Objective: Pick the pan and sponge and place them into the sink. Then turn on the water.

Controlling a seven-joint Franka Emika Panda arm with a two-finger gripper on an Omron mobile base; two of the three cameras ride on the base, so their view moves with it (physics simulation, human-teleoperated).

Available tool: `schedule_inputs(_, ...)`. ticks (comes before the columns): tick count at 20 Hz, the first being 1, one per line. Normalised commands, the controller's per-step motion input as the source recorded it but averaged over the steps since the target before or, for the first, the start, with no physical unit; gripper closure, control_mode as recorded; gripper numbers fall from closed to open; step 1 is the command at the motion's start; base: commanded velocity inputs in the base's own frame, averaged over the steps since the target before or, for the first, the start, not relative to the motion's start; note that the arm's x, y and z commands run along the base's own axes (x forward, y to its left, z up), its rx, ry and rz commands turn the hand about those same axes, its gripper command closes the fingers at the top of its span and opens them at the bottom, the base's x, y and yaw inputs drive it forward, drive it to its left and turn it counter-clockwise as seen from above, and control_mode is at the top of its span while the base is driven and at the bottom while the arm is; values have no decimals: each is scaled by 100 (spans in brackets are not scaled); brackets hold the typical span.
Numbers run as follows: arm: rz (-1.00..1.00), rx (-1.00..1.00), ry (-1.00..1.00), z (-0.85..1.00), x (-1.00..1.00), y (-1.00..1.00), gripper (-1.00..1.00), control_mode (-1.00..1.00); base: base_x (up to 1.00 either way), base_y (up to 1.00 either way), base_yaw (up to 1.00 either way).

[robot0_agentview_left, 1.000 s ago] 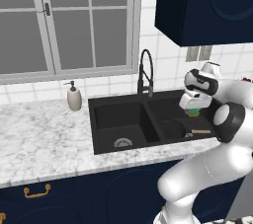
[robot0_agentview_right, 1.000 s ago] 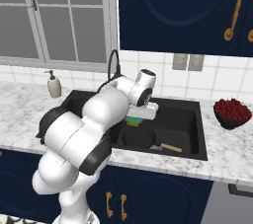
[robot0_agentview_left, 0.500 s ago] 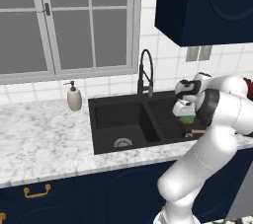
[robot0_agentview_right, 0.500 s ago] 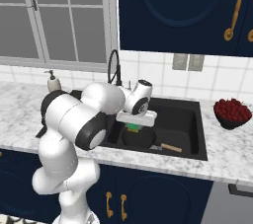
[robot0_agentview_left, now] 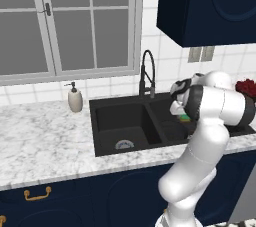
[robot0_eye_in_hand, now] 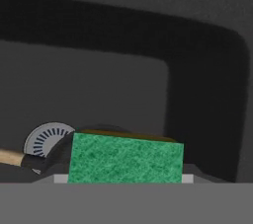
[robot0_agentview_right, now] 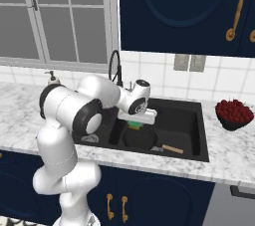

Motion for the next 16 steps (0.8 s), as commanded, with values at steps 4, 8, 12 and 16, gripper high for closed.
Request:
schedule_inputs(4,4,1,-9,-13,0,-19,100,-100,0,0,0)
schedule_inputs(8,3,4,-14,-51,0,-22,100,-100,0,0,0)
schedule_inputs(12,2,5,-13,-37,-1,-25,100,-100,0,0,0)
schedule_inputs(16,4,6,-17,-29,-1,-40,100,-100,0,0,0)
